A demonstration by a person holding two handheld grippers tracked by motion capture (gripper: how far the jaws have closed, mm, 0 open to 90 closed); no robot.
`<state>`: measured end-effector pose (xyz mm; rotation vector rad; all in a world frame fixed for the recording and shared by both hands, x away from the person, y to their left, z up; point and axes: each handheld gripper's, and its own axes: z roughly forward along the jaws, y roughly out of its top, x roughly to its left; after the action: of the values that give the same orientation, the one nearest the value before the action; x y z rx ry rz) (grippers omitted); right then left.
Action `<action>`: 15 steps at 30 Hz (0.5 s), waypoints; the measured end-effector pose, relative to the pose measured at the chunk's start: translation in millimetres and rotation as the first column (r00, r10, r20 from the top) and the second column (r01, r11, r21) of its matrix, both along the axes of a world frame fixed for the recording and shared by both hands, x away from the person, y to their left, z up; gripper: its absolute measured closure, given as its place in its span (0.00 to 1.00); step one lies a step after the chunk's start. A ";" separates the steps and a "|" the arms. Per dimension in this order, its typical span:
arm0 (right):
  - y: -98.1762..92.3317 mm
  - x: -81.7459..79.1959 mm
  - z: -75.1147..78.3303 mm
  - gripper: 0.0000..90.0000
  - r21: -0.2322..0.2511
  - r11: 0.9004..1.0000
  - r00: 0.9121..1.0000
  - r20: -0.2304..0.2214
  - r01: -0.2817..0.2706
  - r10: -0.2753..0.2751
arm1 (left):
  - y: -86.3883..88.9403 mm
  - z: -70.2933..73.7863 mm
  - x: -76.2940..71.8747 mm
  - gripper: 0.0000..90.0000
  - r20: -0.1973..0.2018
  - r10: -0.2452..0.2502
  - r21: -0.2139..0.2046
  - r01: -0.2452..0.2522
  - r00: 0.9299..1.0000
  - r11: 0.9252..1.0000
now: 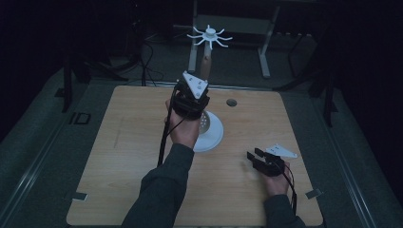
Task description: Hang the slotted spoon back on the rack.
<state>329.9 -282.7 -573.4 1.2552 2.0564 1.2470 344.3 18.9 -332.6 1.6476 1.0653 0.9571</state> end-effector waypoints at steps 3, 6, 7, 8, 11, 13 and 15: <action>-0.1 0.1 0.0 0.61 0.001 1.000 1.000 0.000 -0.001 0.001 | -1.0 2.9 -0.4 0.82 0.004 0.002 0.000 -0.002 1.000 1.000; 0.0 0.0 0.0 0.61 0.001 1.000 1.000 0.000 -0.001 0.001 | -2.1 5.5 -0.6 0.82 0.008 0.008 0.001 -0.008 1.000 1.000; 0.0 0.0 0.0 0.61 0.000 1.000 1.000 -0.001 -0.001 0.001 | -2.5 6.4 -0.5 0.82 0.011 0.009 0.005 -0.009 1.000 1.000; 0.0 0.0 0.0 0.61 0.001 1.000 1.000 0.000 -0.001 0.001 | -3.1 7.2 -0.5 0.82 0.012 0.010 0.006 -0.010 1.000 1.000; 0.0 0.0 0.0 0.61 0.002 1.000 1.000 0.000 -0.001 0.001 | -5.0 9.0 0.1 0.82 0.016 0.012 0.014 -0.012 1.000 1.000; -0.1 0.0 0.0 0.61 0.002 1.000 1.000 -0.001 -0.001 0.001 | -5.8 9.4 0.3 0.82 0.017 0.014 0.017 -0.015 1.000 1.000; -0.1 0.0 0.0 0.61 0.002 1.000 1.000 -0.001 -0.001 0.001 | -6.9 9.8 0.6 0.82 0.019 0.016 0.019 -0.016 1.000 1.000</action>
<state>329.9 -282.8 -573.4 1.2557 2.0573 1.2502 344.9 12.0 -322.9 1.6450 1.0614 0.9940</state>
